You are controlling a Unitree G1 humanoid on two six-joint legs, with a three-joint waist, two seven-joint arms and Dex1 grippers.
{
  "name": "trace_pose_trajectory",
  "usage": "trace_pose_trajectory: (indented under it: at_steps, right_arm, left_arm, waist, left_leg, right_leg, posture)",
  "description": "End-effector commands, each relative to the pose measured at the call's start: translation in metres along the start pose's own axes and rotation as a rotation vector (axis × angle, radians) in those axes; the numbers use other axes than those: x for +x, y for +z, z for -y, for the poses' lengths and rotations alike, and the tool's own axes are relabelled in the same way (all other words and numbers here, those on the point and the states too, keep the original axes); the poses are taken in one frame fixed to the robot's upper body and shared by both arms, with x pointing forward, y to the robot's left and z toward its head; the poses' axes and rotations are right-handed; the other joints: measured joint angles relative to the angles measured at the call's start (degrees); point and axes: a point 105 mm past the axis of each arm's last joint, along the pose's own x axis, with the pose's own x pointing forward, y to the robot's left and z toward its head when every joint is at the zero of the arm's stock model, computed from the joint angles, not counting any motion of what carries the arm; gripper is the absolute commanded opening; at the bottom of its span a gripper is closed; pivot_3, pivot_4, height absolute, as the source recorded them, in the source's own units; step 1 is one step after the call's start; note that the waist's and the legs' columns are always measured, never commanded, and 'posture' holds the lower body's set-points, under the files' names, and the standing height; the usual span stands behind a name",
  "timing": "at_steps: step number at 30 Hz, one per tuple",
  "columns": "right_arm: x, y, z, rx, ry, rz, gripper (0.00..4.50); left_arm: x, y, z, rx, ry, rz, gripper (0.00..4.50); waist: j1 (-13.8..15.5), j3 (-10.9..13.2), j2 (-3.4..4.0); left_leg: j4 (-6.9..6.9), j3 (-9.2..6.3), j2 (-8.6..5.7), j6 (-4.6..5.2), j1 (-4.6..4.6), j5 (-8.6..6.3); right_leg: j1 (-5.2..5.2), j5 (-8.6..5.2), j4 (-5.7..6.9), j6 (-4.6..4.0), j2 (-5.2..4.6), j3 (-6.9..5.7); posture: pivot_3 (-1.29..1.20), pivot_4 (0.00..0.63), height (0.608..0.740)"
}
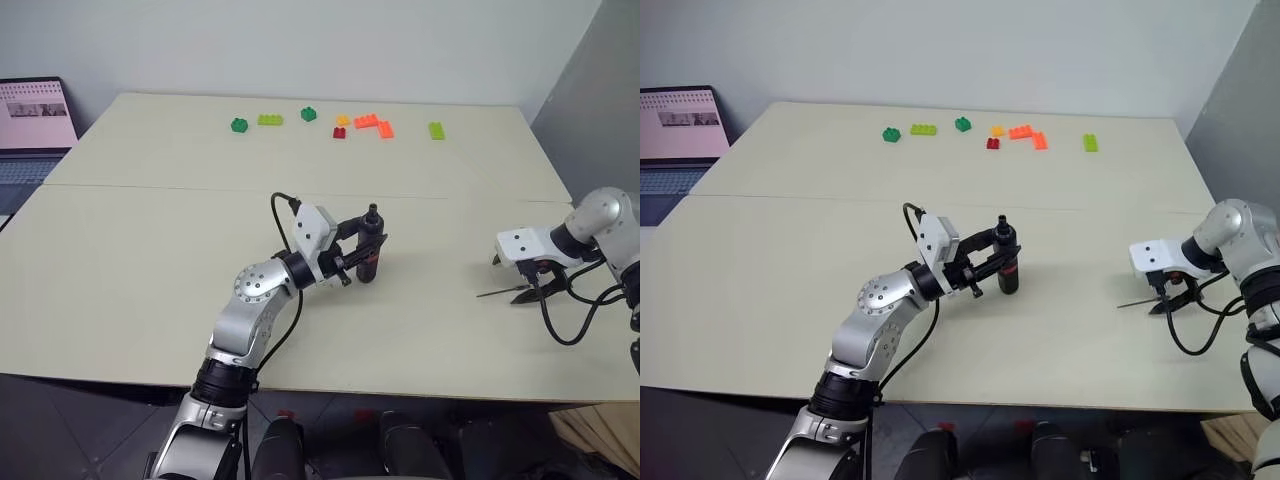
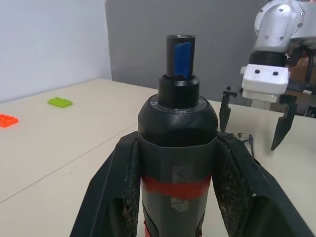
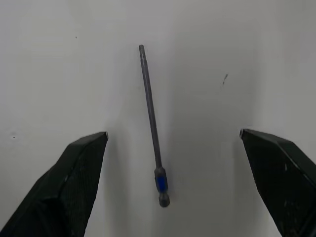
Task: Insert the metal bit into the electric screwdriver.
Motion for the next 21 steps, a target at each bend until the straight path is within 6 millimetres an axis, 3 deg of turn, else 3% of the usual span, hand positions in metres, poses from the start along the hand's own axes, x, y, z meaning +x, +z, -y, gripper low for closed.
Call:
trace_pose_trajectory:
  at_steps: [1, 4, 7, 21]
  right_arm:
    - [-0.005, -0.006, -0.007, -0.016, 0.065, -0.023, 4.5]
    - [0.001, 0.001, -0.005, -0.009, 0.057, 0.031, 4.5]
    - [0.006, -0.003, -0.008, -0.035, 0.062, 0.004, 4.05]
    - [0.01, -0.016, -0.009, -0.042, 0.083, -0.095, 0.96]
  left_arm:
    - [-0.001, 0.016, 0.002, 0.057, 0.001, 0.05, 1.65]
    - [-0.001, 0.017, 0.002, 0.055, 0.008, 0.05, 1.65]
    - [0.0, 0.018, 0.002, 0.052, 0.007, 0.052, 1.65]
    - [0.0, 0.019, 0.001, 0.069, 0.003, 0.046, 1.65]
  waist:
    - [-0.03, 0.0, 0.0]
    - [-0.04, 0.0, 0.0]
    - [-0.18, -0.01, 0.01]
    - [0.03, 0.0, 0.0]
  left_leg:
    - [0.0, 0.0, 0.0, 0.0, 0.0, 0.0]
    - [0.01, 0.0, 0.0, 0.0, 0.03, 0.0]
    - [0.02, -0.01, -0.01, -0.01, 0.08, 0.01]
    - [0.04, -0.01, -0.03, -0.02, 0.47, 0.01]
  right_leg:
    - [0.01, 0.0, 0.0, 0.0, -0.01, 0.0]
    - [0.03, 0.0, 0.03, 0.0, -0.01, 0.0]
    - [0.05, 0.0, 0.06, 0.0, -0.01, 0.0]
    - [0.53, -0.01, 0.0, 0.02, -0.02, 0.0]
  posture:
    - [0.0, 0.15, 0.74]
    - [0.0, 0.15, 0.74]
    - [0.0, 0.15, 0.74]
    - [0.0, 0.15, 0.74]
